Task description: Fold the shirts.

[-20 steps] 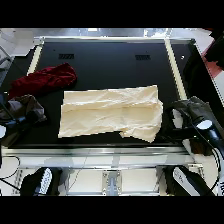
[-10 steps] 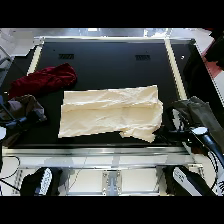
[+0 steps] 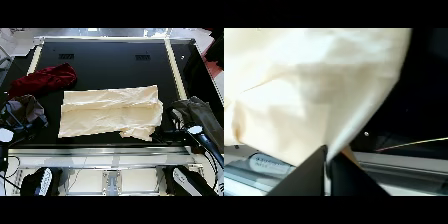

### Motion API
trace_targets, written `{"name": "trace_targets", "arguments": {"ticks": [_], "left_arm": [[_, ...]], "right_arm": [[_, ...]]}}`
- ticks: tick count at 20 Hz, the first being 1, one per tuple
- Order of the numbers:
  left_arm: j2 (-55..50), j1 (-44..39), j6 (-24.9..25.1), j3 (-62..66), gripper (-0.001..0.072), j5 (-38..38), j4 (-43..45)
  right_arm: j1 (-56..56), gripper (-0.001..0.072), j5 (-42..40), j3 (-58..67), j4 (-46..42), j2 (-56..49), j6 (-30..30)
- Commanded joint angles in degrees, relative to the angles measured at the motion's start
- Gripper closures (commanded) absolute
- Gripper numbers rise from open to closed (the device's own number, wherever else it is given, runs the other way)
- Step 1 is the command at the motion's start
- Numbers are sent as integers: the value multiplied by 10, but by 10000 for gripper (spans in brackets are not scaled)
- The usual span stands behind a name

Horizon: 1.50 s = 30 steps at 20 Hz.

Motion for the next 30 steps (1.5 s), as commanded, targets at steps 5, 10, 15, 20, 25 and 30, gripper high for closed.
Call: {"name": "trace_targets", "arguments": {"ticks": [5,10,15,20,25,30], "left_arm": [[0,0,-150,-91,350,18,0],[-13,0,-152,-118,350,20,-32],[-82,0,-100,-118,350,57,-127],[-124,0,-87,-118,366,82,-142],[-129,0,-63,-118,694,123,-164],[-104,1,77,-87,695,129,-283]], "right_arm": [[19,698,27,10,22,24,-1],[19,697,32,10,22,27,-1],[19,697,35,10,22,27,-1],[19,697,42,10,22,27,-1],[19,698,40,10,23,27,-1],[19,698,83,29,20,62,0]]}}
